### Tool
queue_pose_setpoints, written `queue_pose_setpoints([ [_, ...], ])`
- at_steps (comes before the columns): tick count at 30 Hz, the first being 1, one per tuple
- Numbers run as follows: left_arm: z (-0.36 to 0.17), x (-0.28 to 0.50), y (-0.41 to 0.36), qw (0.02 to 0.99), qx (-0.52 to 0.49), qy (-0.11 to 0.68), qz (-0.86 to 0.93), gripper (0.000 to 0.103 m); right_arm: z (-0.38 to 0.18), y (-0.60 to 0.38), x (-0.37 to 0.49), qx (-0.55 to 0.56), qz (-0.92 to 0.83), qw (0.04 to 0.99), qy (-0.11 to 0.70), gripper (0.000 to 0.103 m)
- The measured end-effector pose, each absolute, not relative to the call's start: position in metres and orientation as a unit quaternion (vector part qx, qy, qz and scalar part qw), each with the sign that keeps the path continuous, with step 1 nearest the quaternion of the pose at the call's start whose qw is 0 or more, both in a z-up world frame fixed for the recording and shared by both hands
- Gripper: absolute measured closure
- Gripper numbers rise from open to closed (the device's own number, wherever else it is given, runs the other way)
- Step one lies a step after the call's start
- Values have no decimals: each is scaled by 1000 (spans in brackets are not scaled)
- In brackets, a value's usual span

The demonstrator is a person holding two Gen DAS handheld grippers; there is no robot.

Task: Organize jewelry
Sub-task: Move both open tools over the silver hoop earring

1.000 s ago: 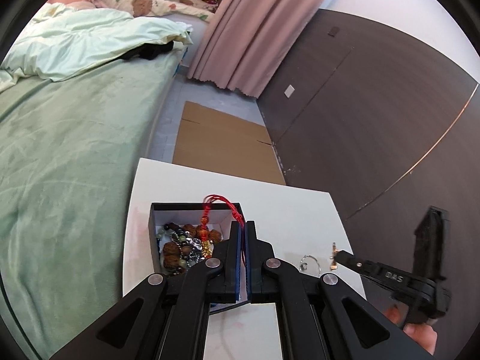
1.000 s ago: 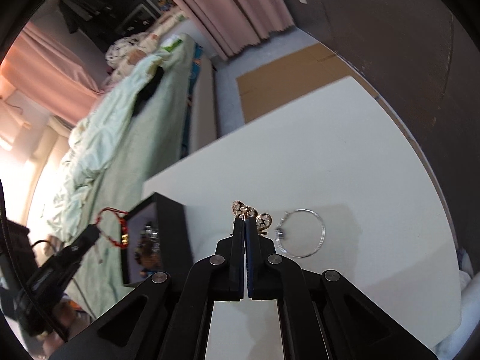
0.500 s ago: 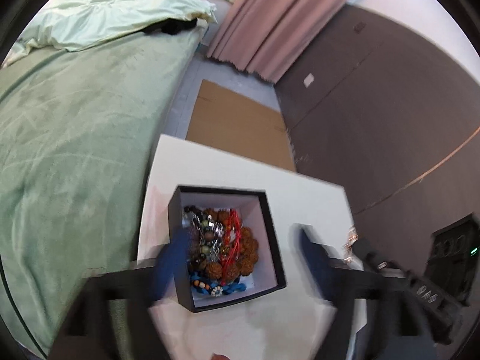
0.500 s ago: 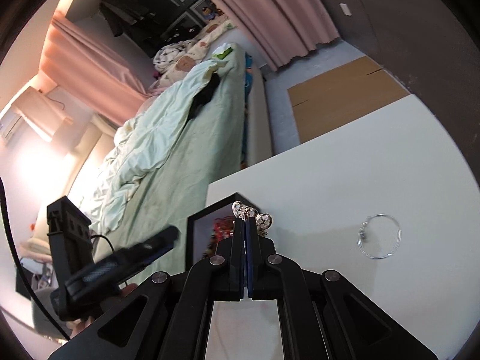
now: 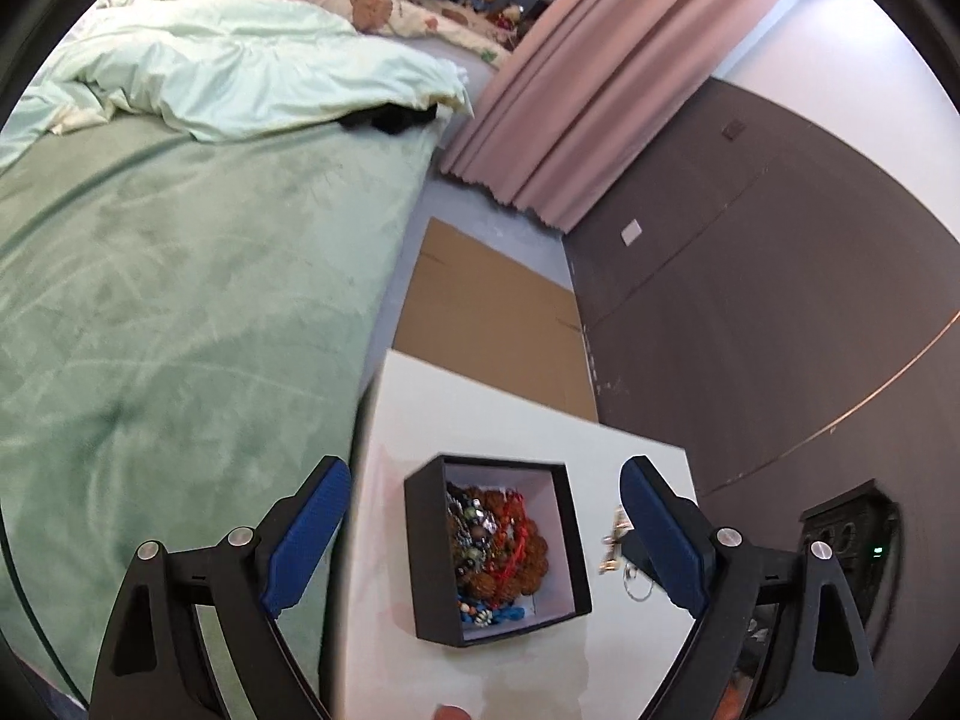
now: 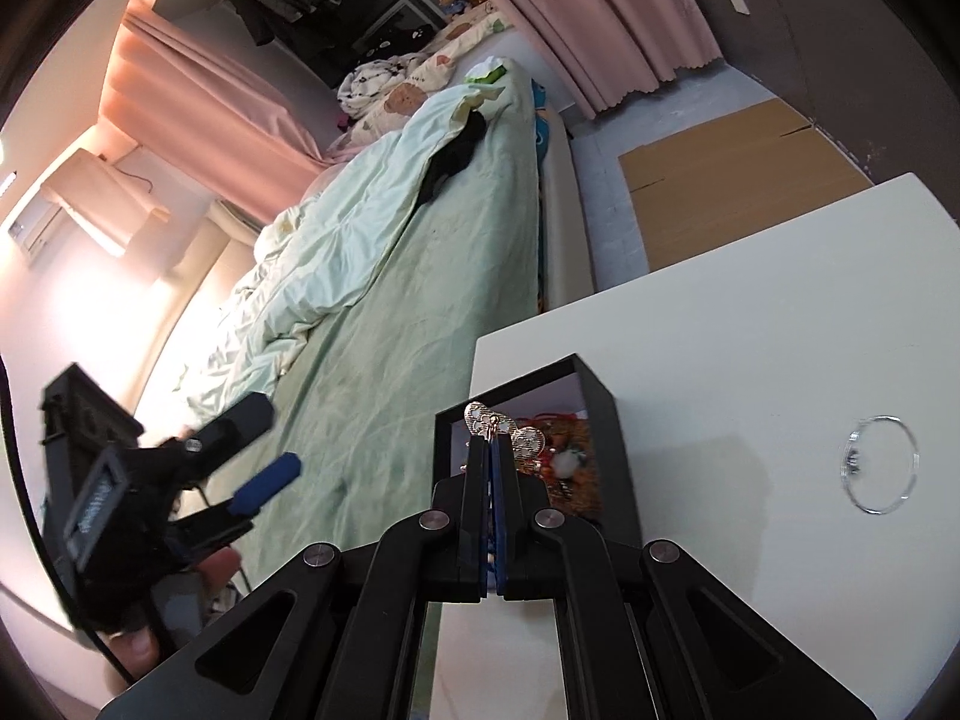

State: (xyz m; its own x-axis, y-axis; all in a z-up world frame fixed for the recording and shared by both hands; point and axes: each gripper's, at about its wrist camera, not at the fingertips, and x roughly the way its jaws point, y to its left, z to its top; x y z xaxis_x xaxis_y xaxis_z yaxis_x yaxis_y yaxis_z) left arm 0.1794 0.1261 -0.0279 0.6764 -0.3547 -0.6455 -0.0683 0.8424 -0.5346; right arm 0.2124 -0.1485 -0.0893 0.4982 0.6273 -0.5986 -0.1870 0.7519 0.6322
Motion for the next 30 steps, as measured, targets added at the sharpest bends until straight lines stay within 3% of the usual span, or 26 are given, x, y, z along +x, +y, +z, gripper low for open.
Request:
queue_pose_setpoints([
  [6,-22,178,137,880,-276,378,-87,12,-100,-123,224,235,252,821,456,100],
  [9,-22,177,138,882,-273,375,-79,12,-112,-122,229,232,245,806,486,91],
  [11,-22,176,138,883,-270,376,-79,12,-113,-128,228,235,236,807,487,65],
  [12,-22,176,138,883,-269,376,-80,12,-112,-131,227,236,232,810,485,45],
  [13,-22,176,137,884,-267,376,-80,12,-108,-136,224,239,227,816,475,40],
  [30,-26,170,88,895,-194,387,-106,12,-85,-223,197,247,184,832,462,40],
])
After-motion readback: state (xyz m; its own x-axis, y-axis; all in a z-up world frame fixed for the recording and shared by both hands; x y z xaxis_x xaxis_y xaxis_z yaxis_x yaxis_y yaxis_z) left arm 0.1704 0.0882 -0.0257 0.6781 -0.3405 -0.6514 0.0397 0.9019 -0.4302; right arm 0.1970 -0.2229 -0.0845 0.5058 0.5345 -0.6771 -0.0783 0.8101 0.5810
